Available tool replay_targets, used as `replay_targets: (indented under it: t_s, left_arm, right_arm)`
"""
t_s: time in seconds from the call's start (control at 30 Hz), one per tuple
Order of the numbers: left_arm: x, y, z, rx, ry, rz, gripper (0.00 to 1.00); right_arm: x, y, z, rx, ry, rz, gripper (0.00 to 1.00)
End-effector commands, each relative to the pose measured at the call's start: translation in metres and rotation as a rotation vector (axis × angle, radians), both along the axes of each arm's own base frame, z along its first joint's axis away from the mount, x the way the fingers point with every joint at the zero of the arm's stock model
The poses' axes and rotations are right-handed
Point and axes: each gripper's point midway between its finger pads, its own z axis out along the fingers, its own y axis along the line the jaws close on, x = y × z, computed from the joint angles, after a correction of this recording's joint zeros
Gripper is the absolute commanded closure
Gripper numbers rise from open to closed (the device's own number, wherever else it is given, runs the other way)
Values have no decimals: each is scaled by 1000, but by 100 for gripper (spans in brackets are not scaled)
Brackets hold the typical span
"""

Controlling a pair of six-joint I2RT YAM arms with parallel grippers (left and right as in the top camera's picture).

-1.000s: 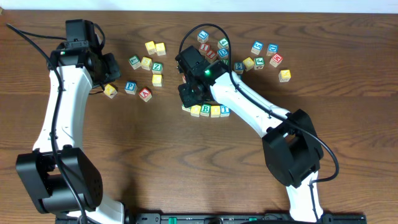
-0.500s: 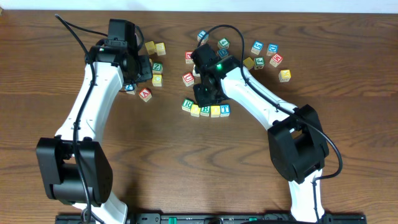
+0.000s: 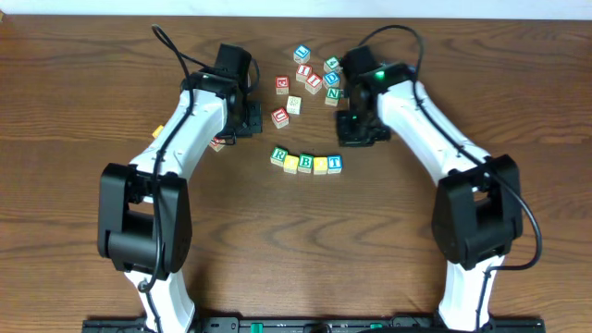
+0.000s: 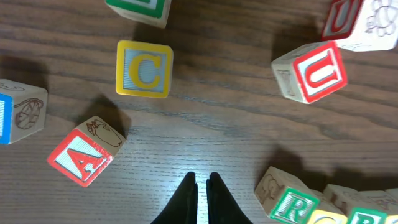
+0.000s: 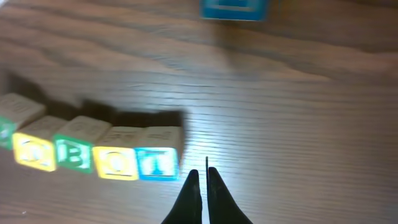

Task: Spell out ROBOT

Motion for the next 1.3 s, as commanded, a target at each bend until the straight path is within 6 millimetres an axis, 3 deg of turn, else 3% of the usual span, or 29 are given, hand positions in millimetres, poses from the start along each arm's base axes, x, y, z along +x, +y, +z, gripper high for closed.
replay_targets:
  t_s: [0.0, 0.17, 0.43, 0.63, 1.0, 1.27]
  left_arm:
    - [1, 0, -12, 2, 24, 6, 92]
    - [1, -2, -32, 7, 53, -4, 92]
    - [-9, -27, -45, 4, 87, -68, 92]
    - [-16, -44, -56, 16, 106, -123, 92]
    - [-30, -45, -58, 26, 156, -121, 92]
    - [-43, -58, -58, 33, 185, -133, 92]
  right_arm:
    - [-10, -11, -11, -12, 23, 7, 99]
    - [-18, -14, -36, -14, 31, 6, 99]
    - [-27, -4, -61, 32, 28, 21, 99]
    - [-29, -2, -62, 40, 36, 23, 99]
    - [-34, 6, -62, 43, 42, 29, 99]
    - [-35, 7, -62, 46, 46, 23, 99]
